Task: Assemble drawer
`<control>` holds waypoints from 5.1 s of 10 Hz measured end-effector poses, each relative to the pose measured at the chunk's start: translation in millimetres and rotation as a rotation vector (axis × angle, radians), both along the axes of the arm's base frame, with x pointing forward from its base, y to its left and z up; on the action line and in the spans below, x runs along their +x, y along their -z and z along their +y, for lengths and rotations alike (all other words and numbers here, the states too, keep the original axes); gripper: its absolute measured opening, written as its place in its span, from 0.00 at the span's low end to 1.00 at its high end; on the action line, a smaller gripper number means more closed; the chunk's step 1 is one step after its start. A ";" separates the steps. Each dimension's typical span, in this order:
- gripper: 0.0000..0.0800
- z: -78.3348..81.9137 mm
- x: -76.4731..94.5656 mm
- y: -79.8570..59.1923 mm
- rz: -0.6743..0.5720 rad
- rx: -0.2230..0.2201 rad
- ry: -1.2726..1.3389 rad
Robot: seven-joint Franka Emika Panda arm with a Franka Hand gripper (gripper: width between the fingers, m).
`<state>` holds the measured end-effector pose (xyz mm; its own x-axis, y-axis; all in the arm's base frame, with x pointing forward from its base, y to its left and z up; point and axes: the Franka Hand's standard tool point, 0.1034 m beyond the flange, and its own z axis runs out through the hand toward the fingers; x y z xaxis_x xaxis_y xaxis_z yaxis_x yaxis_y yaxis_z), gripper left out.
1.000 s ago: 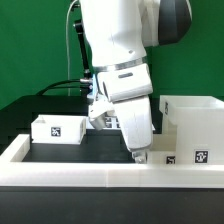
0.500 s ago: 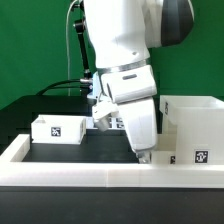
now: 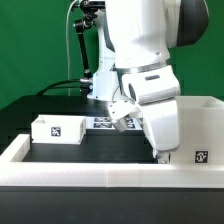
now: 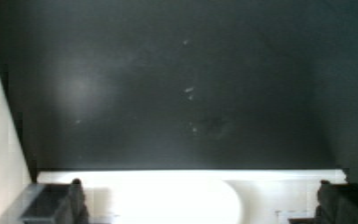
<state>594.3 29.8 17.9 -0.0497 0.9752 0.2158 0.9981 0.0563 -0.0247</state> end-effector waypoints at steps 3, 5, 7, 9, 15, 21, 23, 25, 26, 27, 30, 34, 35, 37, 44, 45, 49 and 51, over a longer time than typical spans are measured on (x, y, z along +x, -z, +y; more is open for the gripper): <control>0.81 -37.3 -5.6 -1.4 0.026 -0.005 0.004; 0.81 -53.5 -7.0 -6.7 0.015 -0.010 0.025; 0.81 -71.2 -21.6 -12.1 -0.019 -0.026 0.116; 0.81 -73.1 -42.5 -14.0 -0.016 -0.040 0.184; 0.81 -101.5 -79.1 -22.5 0.014 -0.055 0.181; 0.81 -100.1 -79.7 -22.5 0.079 -0.055 0.410; 0.81 -101.2 -80.1 -22.4 0.106 -0.059 0.543; 0.81 -120.7 -89.2 -25.6 0.119 -0.079 0.702; 0.81 -124.5 -96.5 -28.2 0.130 -0.089 0.788; 0.81 -128.4 -104.6 -31.6 0.140 -0.098 0.896; 0.81 -128.8 -118.8 -35.7 0.152 -0.098 1.134; 0.81 -125.5 -118.5 -35.1 0.197 -0.086 1.346; 0.81 -125.3 -118.6 -35.0 0.210 -0.082 1.408; 0.81 -137.3 -128.2 -33.0 0.214 -0.088 1.428; 0.81 -139.4 -143.1 -29.1 0.194 -0.093 1.440; 0.81 -139.4 -143.1 -29.0 0.194 -0.093 1.439; 0.81 -132.9 -160.4 -31.1 0.187 -0.100 1.588; 0.81 -133.4 -169.9 -18.0 0.147 -0.089 1.590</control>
Offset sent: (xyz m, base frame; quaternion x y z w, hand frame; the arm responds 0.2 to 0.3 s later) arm -0.0112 -0.0449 0.0138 0.0166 -0.0203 -0.0335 0.9991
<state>424.4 -103.5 35.9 0.9974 0.0220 0.0690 0.0267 -0.9973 -0.0682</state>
